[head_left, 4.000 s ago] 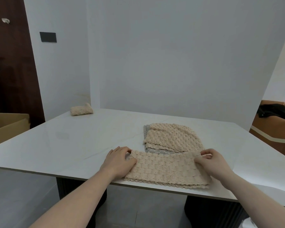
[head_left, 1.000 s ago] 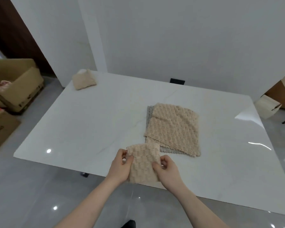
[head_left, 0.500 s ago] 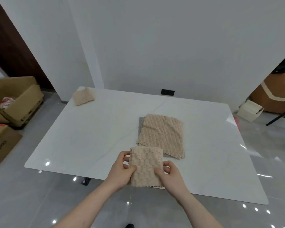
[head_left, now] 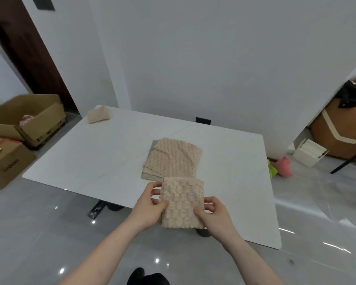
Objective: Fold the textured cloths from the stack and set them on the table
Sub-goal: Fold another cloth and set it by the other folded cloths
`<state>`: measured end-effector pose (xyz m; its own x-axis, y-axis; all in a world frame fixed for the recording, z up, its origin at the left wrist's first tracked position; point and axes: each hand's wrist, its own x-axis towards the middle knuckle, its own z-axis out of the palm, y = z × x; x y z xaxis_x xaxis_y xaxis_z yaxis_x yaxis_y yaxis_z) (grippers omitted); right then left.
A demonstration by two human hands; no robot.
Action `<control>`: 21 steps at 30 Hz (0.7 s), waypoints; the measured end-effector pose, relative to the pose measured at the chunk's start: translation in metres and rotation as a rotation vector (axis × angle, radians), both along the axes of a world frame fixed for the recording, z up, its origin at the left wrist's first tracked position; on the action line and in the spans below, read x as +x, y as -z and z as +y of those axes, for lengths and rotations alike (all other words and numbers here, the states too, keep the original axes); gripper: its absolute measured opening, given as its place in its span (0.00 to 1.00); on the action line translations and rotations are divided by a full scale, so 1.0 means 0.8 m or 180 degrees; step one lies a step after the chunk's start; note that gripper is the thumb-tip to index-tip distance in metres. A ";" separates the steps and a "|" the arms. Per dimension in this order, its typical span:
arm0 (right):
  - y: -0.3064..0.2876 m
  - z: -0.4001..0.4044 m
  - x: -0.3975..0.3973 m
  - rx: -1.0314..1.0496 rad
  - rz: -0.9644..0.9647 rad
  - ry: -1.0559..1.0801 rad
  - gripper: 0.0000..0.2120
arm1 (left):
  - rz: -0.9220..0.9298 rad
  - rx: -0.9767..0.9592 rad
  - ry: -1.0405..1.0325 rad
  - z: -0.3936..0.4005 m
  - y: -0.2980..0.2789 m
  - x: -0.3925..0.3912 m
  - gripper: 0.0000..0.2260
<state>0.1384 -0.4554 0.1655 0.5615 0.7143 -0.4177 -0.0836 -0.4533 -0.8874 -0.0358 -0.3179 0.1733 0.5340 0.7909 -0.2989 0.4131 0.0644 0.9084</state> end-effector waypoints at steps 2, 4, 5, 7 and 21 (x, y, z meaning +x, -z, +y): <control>-0.004 -0.020 0.020 -0.0009 0.0015 -0.0085 0.10 | 0.0041 0.0035 -0.0070 -0.029 -0.006 0.015 0.21; -0.006 -0.033 0.039 0.0020 0.0058 -0.0166 0.11 | 0.0052 0.0064 -0.0143 -0.049 -0.011 0.028 0.21; -0.007 -0.036 0.049 0.0038 0.0071 -0.0207 0.11 | 0.0062 0.0087 -0.0161 -0.056 -0.013 0.036 0.21; -0.009 -0.040 0.071 0.0053 0.0062 -0.0281 0.10 | 0.0086 0.0098 -0.0228 -0.062 -0.013 0.054 0.21; 0.003 -0.086 0.292 -0.0131 -0.0159 -0.0174 0.09 | -0.0039 -0.0156 -0.0029 -0.095 0.015 0.291 0.20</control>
